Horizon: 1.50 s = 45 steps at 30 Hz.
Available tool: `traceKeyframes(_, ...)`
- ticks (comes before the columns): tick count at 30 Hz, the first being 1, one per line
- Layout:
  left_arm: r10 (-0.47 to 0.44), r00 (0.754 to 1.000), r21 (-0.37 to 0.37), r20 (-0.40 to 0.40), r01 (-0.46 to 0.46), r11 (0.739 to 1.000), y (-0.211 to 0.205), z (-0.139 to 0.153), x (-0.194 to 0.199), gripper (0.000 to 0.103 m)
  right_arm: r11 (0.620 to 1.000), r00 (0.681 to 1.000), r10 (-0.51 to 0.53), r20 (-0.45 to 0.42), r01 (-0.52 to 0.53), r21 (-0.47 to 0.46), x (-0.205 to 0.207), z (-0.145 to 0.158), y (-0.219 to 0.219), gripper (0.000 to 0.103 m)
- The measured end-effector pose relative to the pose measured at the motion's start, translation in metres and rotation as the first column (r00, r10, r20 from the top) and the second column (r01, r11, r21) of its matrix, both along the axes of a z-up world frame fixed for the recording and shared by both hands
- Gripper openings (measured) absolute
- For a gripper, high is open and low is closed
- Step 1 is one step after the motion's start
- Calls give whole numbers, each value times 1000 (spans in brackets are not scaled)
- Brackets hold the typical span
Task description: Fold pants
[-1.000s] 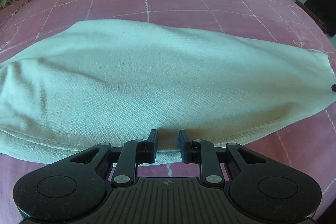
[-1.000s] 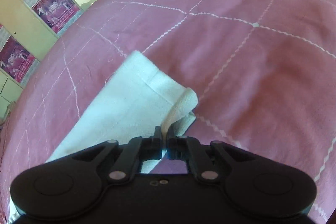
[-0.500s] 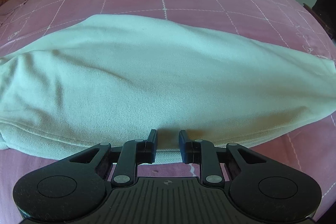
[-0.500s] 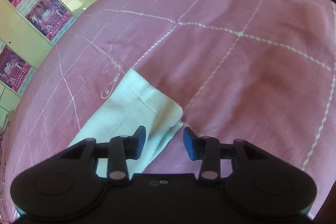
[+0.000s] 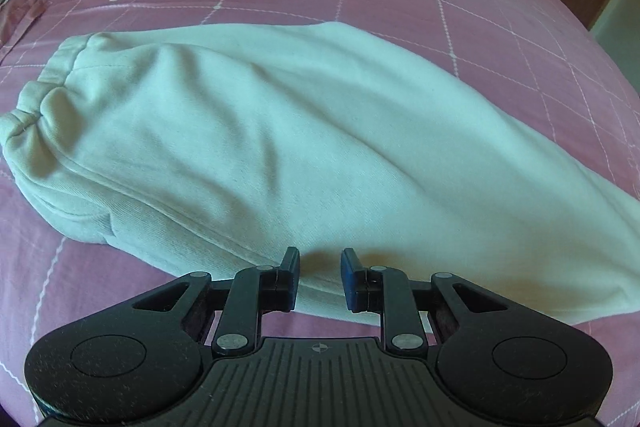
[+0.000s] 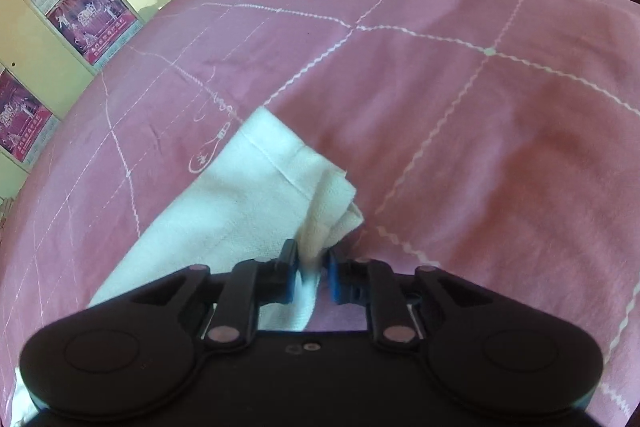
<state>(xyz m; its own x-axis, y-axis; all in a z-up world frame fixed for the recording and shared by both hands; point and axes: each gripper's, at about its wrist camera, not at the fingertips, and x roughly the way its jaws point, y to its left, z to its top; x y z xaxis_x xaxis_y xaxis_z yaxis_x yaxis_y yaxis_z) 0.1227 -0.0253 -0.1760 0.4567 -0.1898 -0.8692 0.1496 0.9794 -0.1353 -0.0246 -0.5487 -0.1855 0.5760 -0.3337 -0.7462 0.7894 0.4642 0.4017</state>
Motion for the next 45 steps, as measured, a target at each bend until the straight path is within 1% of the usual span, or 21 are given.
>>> traceKeyframes(2,15,1000,21,13,-15,1000,11,2,9,23,1000,999,14,33,-14,10,-1,5,-1,17)
traceKeyframes(4,37,999,46,31,-38,998,23,4,16,23,1000,998,16,53,-16,4,0,11,-1,16)
traceKeyframes(5,52,998,64,44,-55,996,30,4,23,23,1000,997,18,69,-19,13,1,10,-2,20)
traceKeyframes(6,62,997,86,47,-66,994,37,3,28,23,999,998,24,63,-25,26,3,8,-2,23)
traceKeyframes(7,79,996,87,38,-82,993,45,3,32,23,998,998,39,39,-40,47,6,3,-1,25)
traceKeyframes(9,124,992,39,29,-125,991,59,8,34,23,998,998,41,40,-43,44,5,1,1,25)
traceKeyframes(14,180,982,60,53,-183,981,83,18,34,23,997,998,42,54,-45,57,-2,2,2,25)
traceKeyframes(16,234,971,61,37,-236,970,100,16,40,23,997,998,38,56,-41,60,-4,3,3,26)
traceKeyframes(18,297,954,58,32,-299,953,119,15,43,23,998,998,33,54,-35,50,-6,4,6,26)
traceKeyframes(20,347,937,80,38,-349,934,136,13,45,23,999,998,31,47,-33,41,-6,5,7,26)
traceKeyframes(23,401,915,107,32,-402,909,157,5,53,23,999,999,32,22,-32,17,-4,6,12,26)
traceKeyframes(24,415,909,104,25,-416,904,163,2,55,23,1000,999,29,14,-29,6,-3,6,14,26)
traceKeyframes(27,427,904,102,9,-426,899,168,-9,60,23,999,999,31,-25,-32,-36,0,11,21,27)
traceKeyframes(31,408,913,115,-1,-405,907,161,-20,63,23,985,995,9,-102,-27,-172,3,23,34,27)
traceKeyframes(33,418,909,100,-6,-415,904,162,-21,63,23,976,994,12,-111,-35,-216,4,28,41,27)
traceKeyframes(36,438,899,52,-8,-437,898,170,-13,60,23,952,989,60,-131,-97,-290,10,37,57,28)
traceKeyframes(38,454,891,27,8,-454,890,179,-6,58,23,941,980,137,-147,-175,-290,21,38,68,31)
traceKeyframes(39,462,887,13,16,-462,887,184,-3,58,23,937,975,156,-157,-197,-289,26,38,73,31)
traceKeyframes(41,470,883,-9,4,-470,883,192,-2,63,23,934,970,188,-154,-225,-279,33,36,83,34)
traceKeyframes(43,474,881,-26,-2,-474,880,195,-2,68,23,931,960,228,-160,-263,-253,42,32,92,32)
traceKeyframes(45,466,884,-19,-8,-467,884,195,-5,75,23,925,949,262,-176,-299,-234,50,28,103,32)
